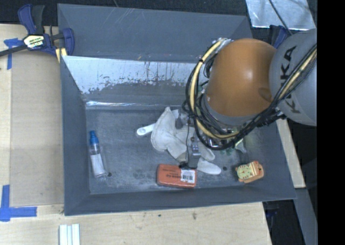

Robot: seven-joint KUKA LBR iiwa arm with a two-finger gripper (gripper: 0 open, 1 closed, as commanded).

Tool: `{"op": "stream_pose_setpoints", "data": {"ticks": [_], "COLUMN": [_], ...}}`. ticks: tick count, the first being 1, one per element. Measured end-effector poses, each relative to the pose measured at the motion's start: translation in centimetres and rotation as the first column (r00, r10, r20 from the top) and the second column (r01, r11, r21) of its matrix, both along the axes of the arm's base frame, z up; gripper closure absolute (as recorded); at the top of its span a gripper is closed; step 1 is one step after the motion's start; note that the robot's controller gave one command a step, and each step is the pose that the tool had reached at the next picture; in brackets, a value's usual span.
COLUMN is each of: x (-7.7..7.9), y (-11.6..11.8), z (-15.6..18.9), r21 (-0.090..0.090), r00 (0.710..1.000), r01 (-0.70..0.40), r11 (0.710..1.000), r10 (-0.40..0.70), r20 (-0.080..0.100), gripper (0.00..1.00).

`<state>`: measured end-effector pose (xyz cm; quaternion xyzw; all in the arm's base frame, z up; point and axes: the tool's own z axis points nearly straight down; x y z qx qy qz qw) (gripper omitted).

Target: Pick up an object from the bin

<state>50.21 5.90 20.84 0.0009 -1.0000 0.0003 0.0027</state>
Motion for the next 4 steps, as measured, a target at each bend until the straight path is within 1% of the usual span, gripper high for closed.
{"op": "stream_pose_setpoints", "data": {"ticks": [1,2,3,4], "x": [0.2,2.1,1.3,4.4], "y": [0.0,-1.9,-1.5,-0.6], "z": [0.4,-5.6,-12.0,-13.1], "r21": [0.001,0.001,0.001,0.0], "r00": [1.0,1.0,0.999,0.999], "r01": [0.002,-0.018,0.036,0.051], "r11": [1.0,1.0,0.999,0.999], "r10": [-0.002,0.017,-0.036,-0.051], "r20": [0.009,0.014,0.01,0.004], "gripper": [0.0,0.0,0.0,0.0]}}
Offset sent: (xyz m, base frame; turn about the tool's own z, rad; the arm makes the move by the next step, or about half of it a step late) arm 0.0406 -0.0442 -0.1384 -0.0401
